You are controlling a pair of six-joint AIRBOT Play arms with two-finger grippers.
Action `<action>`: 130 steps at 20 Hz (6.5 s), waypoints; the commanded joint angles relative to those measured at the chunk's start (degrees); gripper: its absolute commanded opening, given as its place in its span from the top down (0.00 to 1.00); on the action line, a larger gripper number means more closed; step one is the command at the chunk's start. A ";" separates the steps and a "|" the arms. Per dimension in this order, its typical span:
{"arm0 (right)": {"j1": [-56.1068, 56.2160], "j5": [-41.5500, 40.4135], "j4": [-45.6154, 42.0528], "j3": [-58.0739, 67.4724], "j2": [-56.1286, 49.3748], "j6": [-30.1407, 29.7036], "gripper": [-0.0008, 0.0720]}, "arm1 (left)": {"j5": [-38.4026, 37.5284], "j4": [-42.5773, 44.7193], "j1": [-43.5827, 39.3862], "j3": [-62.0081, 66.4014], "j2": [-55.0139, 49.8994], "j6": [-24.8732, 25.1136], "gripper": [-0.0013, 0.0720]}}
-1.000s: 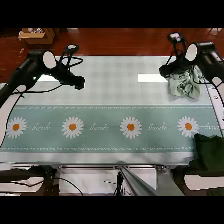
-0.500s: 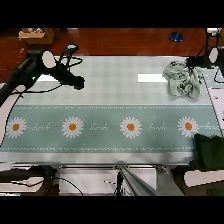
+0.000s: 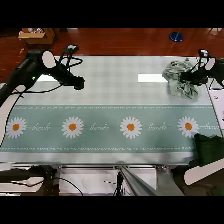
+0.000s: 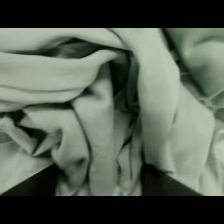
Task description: Fold the shirts.
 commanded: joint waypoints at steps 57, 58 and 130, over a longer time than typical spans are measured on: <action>13.75 24.44 24.74 -34.84 40.33 -16.76 0.19 | 1.42 -38.75 0.39 -41.11 17.53 26.27 0.00; 13.75 24.24 28.26 -36.76 40.33 -19.41 0.20 | 2.71 -39.91 0.39 -41.11 16.50 27.28 0.00; 19.63 41.29 11.58 11.39 25.97 -6.25 0.94 | -17.62 -16.81 11.80 -6.47 32.17 11.13 0.95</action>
